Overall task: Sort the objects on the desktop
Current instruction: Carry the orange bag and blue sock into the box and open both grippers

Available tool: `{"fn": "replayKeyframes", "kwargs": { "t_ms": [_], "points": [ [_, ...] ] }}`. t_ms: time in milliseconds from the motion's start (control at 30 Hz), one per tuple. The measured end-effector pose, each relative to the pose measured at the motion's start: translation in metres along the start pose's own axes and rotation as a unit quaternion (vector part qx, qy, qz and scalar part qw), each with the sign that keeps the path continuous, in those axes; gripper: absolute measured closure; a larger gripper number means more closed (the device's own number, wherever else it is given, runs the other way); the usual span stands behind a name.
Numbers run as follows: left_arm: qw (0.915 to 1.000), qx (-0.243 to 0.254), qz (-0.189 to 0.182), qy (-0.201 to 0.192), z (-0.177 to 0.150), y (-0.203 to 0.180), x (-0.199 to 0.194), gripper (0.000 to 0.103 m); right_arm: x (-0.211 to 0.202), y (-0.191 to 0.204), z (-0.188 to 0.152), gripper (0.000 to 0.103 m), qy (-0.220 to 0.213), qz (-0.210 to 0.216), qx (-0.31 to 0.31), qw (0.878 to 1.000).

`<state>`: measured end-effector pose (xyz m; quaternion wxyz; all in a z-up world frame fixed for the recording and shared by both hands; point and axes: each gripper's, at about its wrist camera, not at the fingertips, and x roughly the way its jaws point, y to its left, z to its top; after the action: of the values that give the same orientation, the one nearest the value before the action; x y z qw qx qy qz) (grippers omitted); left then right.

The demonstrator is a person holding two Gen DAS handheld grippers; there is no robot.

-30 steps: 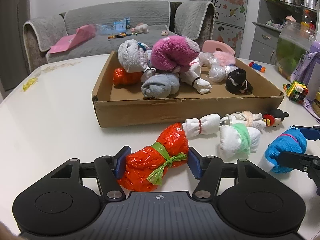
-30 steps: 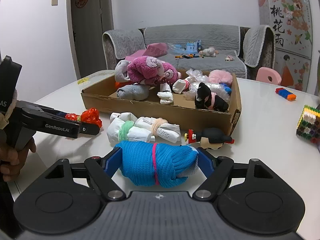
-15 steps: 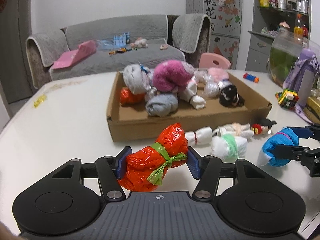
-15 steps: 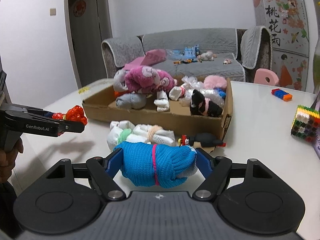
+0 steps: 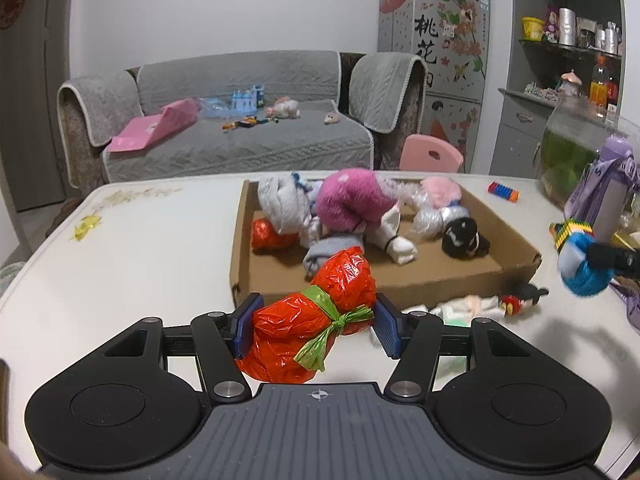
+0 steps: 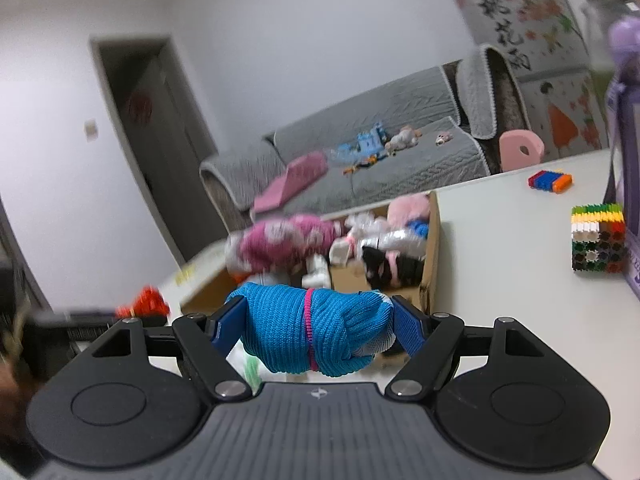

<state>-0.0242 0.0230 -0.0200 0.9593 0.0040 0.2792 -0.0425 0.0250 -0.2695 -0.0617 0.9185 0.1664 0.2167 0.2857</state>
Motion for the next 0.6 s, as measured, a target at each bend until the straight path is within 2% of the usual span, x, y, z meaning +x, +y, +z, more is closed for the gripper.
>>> {"fn": "replayKeyframes", "kwargs": {
  "t_ms": [67, 367, 600],
  "points": [
    [1.0, 0.002, -0.002, -0.005, 0.007, -0.003, 0.004, 0.039, 0.002, -0.007, 0.009, 0.03, -0.013, 0.003, 0.019, 1.0],
    [0.9988, 0.017, -0.039, -0.023, 0.05, -0.035, 0.032, 0.039, 0.026, -0.007, 0.051, 0.03, -0.055, -0.002, 0.014, 0.998],
    [0.997, 0.033, -0.066, -0.022, 0.068, -0.072, 0.072, 0.039, 0.054, -0.009, 0.078, 0.03, -0.069, 0.002, 0.004, 0.998]
  ]
}}
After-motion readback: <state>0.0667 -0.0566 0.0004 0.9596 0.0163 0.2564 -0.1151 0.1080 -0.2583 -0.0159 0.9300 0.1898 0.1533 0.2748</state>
